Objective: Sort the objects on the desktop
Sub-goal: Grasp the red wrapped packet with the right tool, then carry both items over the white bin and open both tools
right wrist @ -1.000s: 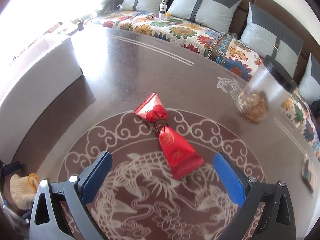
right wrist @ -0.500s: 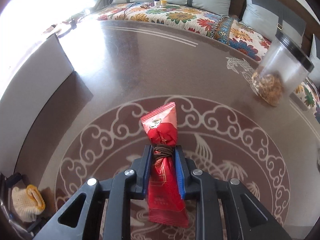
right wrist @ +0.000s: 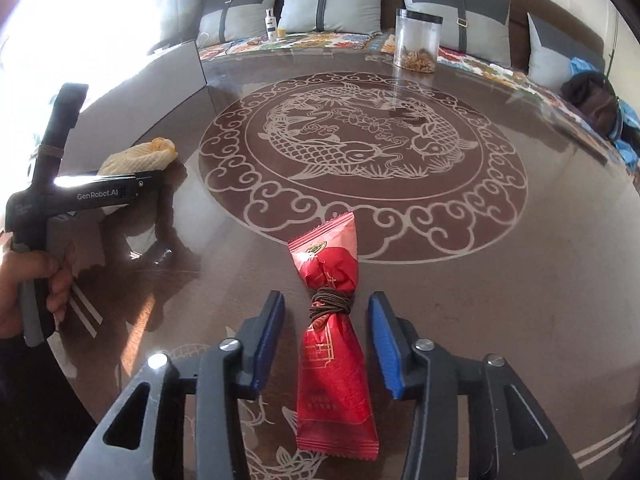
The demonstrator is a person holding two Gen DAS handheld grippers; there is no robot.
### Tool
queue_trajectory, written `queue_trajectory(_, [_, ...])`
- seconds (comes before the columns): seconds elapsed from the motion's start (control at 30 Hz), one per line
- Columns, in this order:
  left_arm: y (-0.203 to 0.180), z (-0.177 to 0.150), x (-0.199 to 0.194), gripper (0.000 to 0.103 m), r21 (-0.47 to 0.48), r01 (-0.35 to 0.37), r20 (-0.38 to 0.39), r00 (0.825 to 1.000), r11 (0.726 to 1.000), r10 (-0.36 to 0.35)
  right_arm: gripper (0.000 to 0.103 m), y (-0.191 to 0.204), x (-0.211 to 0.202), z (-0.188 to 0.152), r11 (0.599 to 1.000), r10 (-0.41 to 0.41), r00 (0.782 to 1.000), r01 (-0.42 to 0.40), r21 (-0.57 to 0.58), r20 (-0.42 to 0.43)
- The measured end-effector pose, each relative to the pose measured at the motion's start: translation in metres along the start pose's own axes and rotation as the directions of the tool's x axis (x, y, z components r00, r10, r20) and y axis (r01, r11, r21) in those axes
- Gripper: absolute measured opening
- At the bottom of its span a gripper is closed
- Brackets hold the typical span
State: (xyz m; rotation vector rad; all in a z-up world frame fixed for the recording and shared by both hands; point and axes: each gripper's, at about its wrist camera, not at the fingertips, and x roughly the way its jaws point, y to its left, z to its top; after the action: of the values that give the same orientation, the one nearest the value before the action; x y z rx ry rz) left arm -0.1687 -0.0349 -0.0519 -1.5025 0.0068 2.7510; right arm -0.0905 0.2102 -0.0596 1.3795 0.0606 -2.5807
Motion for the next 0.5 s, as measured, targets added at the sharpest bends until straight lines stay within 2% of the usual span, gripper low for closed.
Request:
queue_trajectory(0.13, [0.000,0.010,0.003,0.103,0.049,0.035,-0.134,0.991,0.998,-0.028,0.057,0.001,-0.010,0.004,0.999,-0.004,0.999,0.003,-0.036,-0.036])
queue_trajectory(0.2, [-0.001,0.008,0.002,0.102,0.061,0.036,-0.136,0.990,0.997,-0.027,0.057,0.002,-0.009,0.006,0.998,0.010,0.997,-0.015,-0.066,-0.083])
queue_trajectory(0.23, [-0.003,0.007,-0.001,0.098,0.066,0.037,-0.119,0.993,0.997,-0.029,0.056,0.003,-0.006,0.005,0.996,0.013,0.994,-0.022,-0.082,-0.109])
queue_trajectory(0.27, [-0.005,0.004,-0.007,0.076,0.075,0.041,-0.094,0.995,0.996,-0.034,0.042,0.003,-0.004,0.005,0.995,0.019,0.992,-0.031,-0.095,-0.128])
queue_trajectory(0.3, [-0.009,0.003,-0.013,0.050,0.086,0.046,-0.078,0.996,0.995,-0.039,0.021,0.003,-0.001,0.006,0.994,0.027,0.988,-0.043,-0.104,-0.150])
queue_trajectory(0.4, [-0.017,-0.007,-0.028,0.046,0.109,0.078,-0.075,0.995,0.991,-0.070,0.021,0.005,-0.003,0.006,0.995,0.026,0.985,-0.043,-0.094,-0.171])
queue_trajectory(0.5, [-0.012,-0.012,-0.060,0.046,0.072,0.149,-0.027,0.989,0.986,-0.148,0.021,0.008,-0.025,0.009,0.997,0.028,0.992,-0.036,-0.067,-0.122])
